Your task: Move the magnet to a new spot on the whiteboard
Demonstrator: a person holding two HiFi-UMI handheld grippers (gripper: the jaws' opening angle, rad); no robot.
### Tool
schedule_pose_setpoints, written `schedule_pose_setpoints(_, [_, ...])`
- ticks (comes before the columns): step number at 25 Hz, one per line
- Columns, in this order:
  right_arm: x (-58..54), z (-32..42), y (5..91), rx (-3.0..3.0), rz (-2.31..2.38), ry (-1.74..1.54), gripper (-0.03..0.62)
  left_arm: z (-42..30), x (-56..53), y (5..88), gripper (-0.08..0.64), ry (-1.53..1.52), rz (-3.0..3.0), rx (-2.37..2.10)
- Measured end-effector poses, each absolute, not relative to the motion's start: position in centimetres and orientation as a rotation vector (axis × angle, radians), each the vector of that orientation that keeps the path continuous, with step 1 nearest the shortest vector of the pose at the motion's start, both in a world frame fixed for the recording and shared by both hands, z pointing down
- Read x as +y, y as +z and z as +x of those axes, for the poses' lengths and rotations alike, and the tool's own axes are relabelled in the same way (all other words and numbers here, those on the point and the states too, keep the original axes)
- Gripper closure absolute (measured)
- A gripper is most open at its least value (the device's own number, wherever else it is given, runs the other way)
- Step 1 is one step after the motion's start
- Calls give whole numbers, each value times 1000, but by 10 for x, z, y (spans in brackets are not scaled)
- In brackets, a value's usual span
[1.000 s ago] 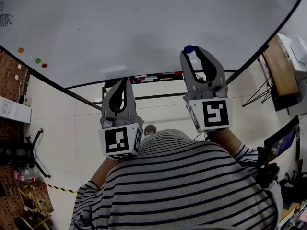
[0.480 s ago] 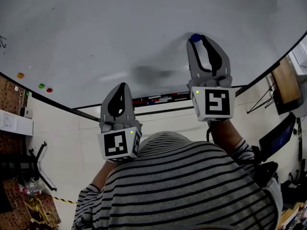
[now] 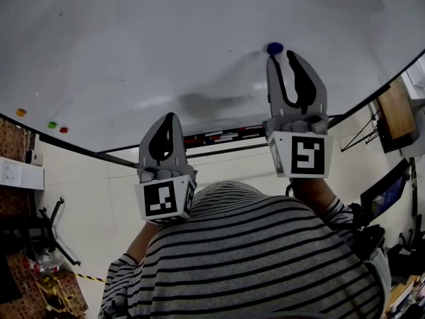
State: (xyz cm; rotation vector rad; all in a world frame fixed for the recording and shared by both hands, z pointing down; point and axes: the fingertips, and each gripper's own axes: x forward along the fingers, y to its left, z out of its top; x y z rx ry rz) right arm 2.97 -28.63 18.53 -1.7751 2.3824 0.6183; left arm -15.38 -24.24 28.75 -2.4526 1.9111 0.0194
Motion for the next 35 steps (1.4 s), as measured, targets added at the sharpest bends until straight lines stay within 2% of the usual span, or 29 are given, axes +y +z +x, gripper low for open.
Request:
schedule_pose_setpoints(5, [-247,42,204,2425,-1690,450,592,-133,-227,286,545,42,-2449,1891])
schedule_pose_setpoints(17, [-170,115,285,2595,-1749,152,592,-55,-156,309,545,28,-2502,1914])
schedule_pose_setpoints(35, [-99,134,277,2624,-1648,213,592,-15,-76,299,545,50,-2477,1905])
